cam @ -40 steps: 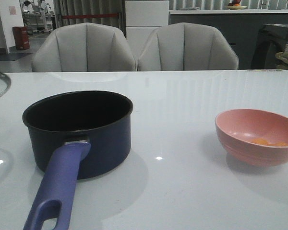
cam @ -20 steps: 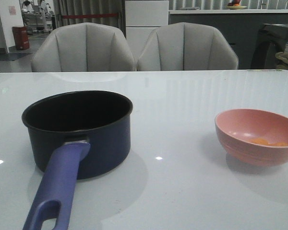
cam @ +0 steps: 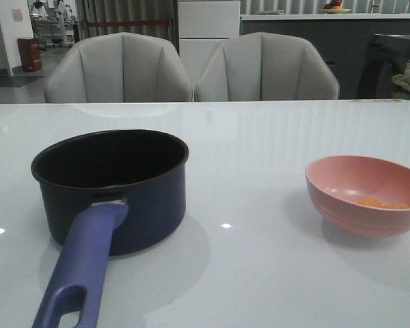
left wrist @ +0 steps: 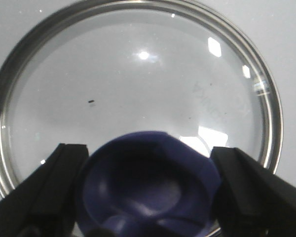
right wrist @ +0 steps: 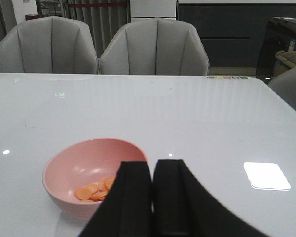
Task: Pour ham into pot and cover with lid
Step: 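Set the glass lid down on the table beside the saucepan, then grasp the rim of the pink bowl with the right gripper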
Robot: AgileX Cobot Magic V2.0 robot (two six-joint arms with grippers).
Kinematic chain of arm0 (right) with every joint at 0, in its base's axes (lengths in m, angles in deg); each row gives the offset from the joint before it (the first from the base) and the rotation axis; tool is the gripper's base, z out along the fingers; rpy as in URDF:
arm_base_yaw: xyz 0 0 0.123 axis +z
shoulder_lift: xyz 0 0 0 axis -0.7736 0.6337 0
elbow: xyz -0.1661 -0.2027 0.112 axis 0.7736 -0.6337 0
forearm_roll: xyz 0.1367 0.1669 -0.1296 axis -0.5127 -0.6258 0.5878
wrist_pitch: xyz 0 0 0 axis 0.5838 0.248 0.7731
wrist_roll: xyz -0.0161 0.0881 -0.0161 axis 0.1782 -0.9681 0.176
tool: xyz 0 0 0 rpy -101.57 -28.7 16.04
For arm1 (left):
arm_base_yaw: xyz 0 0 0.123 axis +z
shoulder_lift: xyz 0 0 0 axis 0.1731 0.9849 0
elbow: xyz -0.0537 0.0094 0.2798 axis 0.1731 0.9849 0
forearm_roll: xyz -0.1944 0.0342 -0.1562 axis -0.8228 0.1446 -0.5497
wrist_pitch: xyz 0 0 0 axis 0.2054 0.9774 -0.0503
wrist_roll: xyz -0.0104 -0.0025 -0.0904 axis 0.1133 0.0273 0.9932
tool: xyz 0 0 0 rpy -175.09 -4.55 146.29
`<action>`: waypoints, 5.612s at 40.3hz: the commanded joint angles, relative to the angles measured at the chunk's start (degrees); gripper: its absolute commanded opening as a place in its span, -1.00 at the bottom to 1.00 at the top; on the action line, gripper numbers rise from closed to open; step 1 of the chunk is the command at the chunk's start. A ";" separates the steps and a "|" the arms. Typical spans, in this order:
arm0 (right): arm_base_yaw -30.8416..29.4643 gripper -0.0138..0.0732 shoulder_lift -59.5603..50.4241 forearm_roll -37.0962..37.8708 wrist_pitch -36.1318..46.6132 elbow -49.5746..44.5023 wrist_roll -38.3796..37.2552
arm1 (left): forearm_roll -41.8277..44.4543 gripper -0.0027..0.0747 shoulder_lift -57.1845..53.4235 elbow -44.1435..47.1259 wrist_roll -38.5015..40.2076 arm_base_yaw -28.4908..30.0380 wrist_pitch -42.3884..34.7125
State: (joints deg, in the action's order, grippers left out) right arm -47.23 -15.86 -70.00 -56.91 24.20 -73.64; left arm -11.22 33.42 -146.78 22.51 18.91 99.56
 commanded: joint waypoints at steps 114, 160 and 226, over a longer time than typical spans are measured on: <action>-0.06 -0.33 -1.09 -0.65 15.45 0.11 -0.38 | 1.53 -0.52 -98.54 47.48 -9.28 -17.89 -30.92; -0.06 0.19 45.11 -5.51 -26.72 37.50 -0.79 | 2.14 -0.63 -98.54 47.48 -9.28 -17.89 -30.89; -7.56 -0.33 102.14 -22.57 -38.49 69.29 17.24 | 2.14 -0.63 -98.54 47.48 -9.28 -17.89 -30.68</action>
State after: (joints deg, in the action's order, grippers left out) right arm -54.49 90.15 -92.23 -95.92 90.85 -57.28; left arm -8.85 -65.78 -97.78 13.05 1.41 73.06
